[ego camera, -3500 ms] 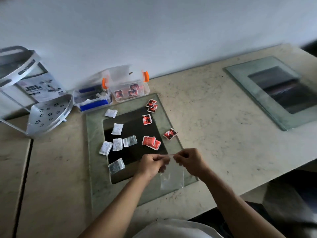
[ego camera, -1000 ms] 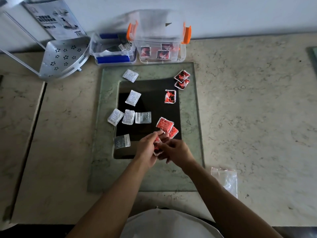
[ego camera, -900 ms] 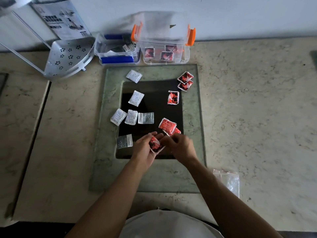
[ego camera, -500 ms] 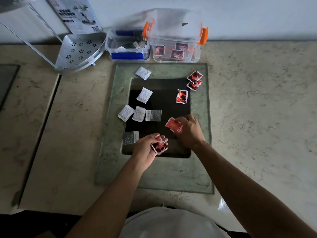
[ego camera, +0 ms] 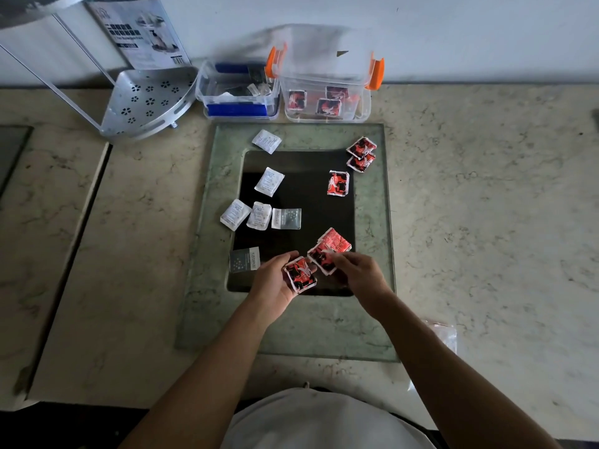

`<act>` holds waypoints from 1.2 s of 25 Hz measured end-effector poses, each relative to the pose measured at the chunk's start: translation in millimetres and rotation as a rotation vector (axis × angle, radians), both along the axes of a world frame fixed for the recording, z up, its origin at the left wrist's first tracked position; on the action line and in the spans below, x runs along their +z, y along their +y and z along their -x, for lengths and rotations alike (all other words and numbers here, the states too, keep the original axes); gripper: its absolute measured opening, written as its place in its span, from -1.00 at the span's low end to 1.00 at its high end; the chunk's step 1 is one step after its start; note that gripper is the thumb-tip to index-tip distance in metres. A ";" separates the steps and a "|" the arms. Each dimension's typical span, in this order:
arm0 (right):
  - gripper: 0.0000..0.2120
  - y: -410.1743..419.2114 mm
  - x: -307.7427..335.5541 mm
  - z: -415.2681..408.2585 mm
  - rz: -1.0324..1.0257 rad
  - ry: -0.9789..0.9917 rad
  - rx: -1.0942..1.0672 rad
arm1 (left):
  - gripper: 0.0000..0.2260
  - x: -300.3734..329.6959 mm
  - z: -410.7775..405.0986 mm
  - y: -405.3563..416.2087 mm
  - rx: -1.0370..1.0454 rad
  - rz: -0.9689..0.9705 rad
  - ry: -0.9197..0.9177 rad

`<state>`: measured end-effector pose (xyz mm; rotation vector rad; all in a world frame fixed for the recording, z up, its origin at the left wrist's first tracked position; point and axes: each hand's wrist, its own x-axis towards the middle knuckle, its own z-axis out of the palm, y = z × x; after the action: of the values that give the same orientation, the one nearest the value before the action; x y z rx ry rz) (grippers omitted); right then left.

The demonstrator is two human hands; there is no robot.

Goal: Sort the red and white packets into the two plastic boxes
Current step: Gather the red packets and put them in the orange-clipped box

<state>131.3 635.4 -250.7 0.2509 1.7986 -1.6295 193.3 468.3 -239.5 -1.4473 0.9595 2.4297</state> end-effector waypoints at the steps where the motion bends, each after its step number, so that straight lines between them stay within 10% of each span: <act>1: -0.77 1.2 -0.6 -5.6 0.033 -0.013 0.015 | -0.74 0.6 0.0 1.1 0.005 -0.010 0.004; 10: -0.77 -18.4 -2.7 -35.0 -0.148 0.203 0.105 | -0.69 -5.7 -1.9 7.5 -0.073 0.047 0.045; 19: -0.52 -20.1 -19.8 27.6 -0.791 0.544 0.312 | -0.70 -11.0 -3.6 0.0 -0.059 0.041 0.021; 25: -0.80 -17.4 -11.5 30.5 -0.465 0.373 0.087 | -0.79 -10.8 2.0 -1.5 -0.042 0.011 -0.017; 30: -0.81 -33.8 1.9 4.8 -0.365 0.598 0.031 | -0.66 -12.8 8.4 4.4 -0.001 -0.083 0.029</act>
<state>126.5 601.6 -248.8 -0.1238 2.5369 -1.4332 184.9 472.7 -252.4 -1.3878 0.8540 2.4646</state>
